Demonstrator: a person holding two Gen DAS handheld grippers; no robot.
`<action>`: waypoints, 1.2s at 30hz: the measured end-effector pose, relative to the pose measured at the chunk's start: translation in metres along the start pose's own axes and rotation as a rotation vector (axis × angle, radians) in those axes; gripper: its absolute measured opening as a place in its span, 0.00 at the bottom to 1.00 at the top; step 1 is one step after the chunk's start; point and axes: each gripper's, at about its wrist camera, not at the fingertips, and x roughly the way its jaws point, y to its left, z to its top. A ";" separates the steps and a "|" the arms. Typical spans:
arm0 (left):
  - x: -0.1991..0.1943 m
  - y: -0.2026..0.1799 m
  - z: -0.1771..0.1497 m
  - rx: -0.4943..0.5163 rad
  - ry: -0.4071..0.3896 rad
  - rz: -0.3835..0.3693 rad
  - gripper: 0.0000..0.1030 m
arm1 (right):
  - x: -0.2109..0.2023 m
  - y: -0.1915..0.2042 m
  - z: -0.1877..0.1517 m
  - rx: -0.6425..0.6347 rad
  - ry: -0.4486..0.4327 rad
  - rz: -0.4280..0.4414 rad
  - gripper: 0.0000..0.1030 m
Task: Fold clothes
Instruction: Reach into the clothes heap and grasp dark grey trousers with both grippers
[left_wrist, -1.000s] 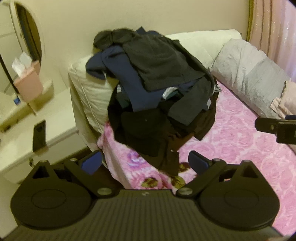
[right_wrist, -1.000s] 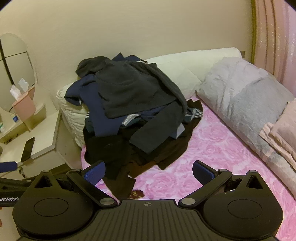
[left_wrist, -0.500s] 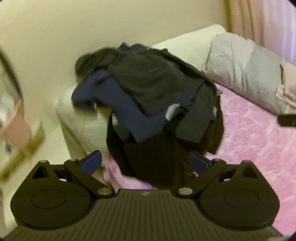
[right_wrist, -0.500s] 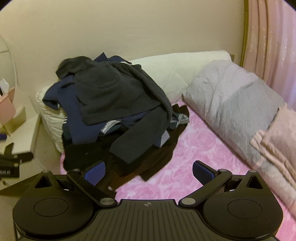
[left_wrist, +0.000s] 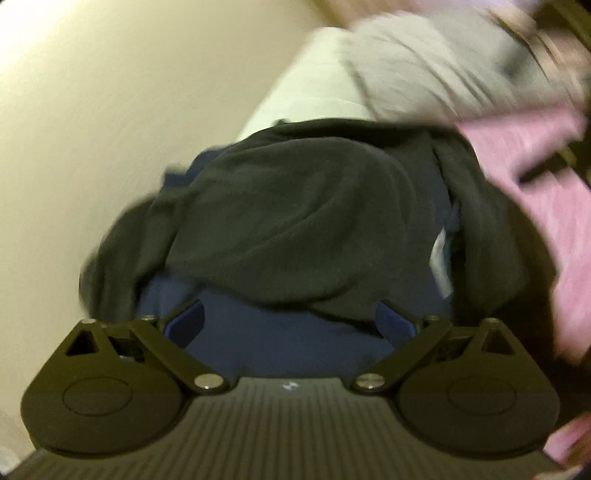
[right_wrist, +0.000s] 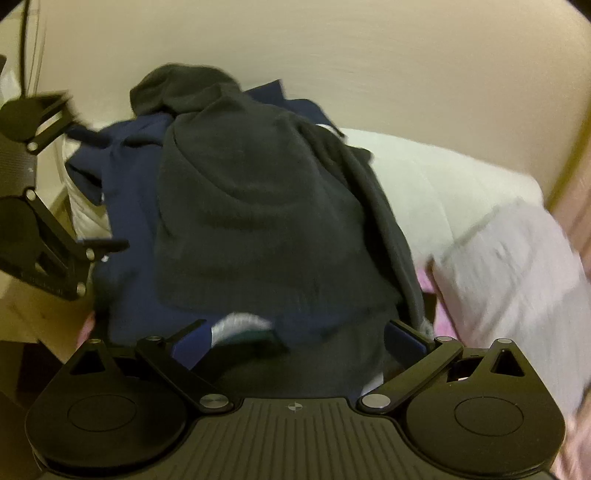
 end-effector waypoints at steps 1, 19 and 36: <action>0.010 -0.005 -0.003 0.105 -0.024 0.006 0.93 | 0.014 0.001 0.006 -0.024 -0.001 0.004 1.00; 0.063 0.033 -0.004 0.189 -0.182 -0.098 0.10 | 0.159 -0.032 0.041 -0.023 -0.025 0.068 0.73; -0.109 -0.033 0.082 0.235 -0.467 -0.172 0.06 | -0.056 -0.099 -0.011 0.192 -0.210 -0.120 0.04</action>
